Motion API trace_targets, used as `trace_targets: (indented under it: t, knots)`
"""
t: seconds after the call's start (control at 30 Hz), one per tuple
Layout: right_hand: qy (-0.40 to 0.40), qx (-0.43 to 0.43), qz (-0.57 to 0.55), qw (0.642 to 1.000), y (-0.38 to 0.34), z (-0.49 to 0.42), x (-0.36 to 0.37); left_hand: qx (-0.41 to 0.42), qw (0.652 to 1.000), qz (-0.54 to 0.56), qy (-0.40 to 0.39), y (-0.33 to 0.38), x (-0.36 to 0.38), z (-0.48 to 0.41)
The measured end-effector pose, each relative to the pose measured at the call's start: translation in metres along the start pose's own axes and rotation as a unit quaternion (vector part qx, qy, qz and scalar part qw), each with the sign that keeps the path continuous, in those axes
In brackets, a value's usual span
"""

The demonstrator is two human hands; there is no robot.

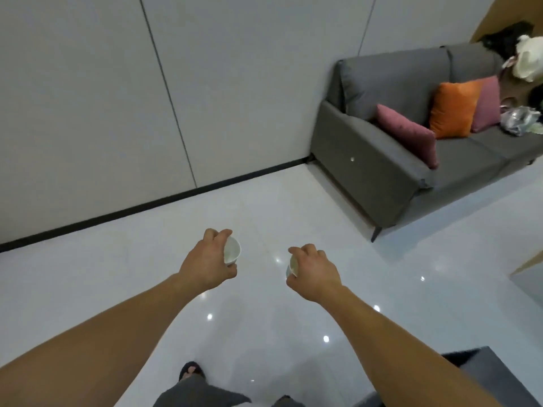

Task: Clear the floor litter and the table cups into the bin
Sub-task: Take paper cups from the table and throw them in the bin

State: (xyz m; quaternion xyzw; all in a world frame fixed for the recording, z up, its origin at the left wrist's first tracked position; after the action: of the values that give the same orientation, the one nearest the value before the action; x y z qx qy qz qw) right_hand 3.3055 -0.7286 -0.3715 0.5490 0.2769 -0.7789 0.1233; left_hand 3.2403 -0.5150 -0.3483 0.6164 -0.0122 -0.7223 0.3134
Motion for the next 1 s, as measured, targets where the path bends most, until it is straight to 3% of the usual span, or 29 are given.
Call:
trace_targets:
  t: [0.27, 0.53, 0.77, 1.0]
  knots:
    - [-0.022, -0.172, 0.059, 0.983, -0.214, -0.051, 0.028, -0.135, 0.983, 0.062, 0.105, -0.195, -0.079, 0.071]
    - [-0.032, -0.289, 0.071, 0.954, -0.449, -0.076, 0.088, -0.255, 0.949, 0.075, 0.171, -0.415, -0.166, 0.161]
    - [-0.067, -0.358, 0.085, 0.927, -0.593, -0.091, 0.132, -0.3, 0.925, 0.102, 0.211, -0.524, -0.211, 0.197]
    - [-0.105, -0.425, 0.104, 0.893, -0.714, -0.139, 0.182, -0.343, 0.903, 0.132, 0.222, -0.624, -0.245, 0.178]
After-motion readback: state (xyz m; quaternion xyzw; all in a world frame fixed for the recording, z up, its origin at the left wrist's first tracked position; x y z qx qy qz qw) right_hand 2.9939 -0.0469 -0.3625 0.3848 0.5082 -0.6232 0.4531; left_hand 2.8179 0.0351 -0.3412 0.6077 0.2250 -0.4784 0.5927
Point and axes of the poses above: each hand's wrist, its own z-axis away from the middle knuckle, its own x-axis out of the palm, y = z × x, the point moved 8 cm from there along -z, towards the middle knuckle, and after that the axes turned 8 degrees about -x, right-handed, at the moved point
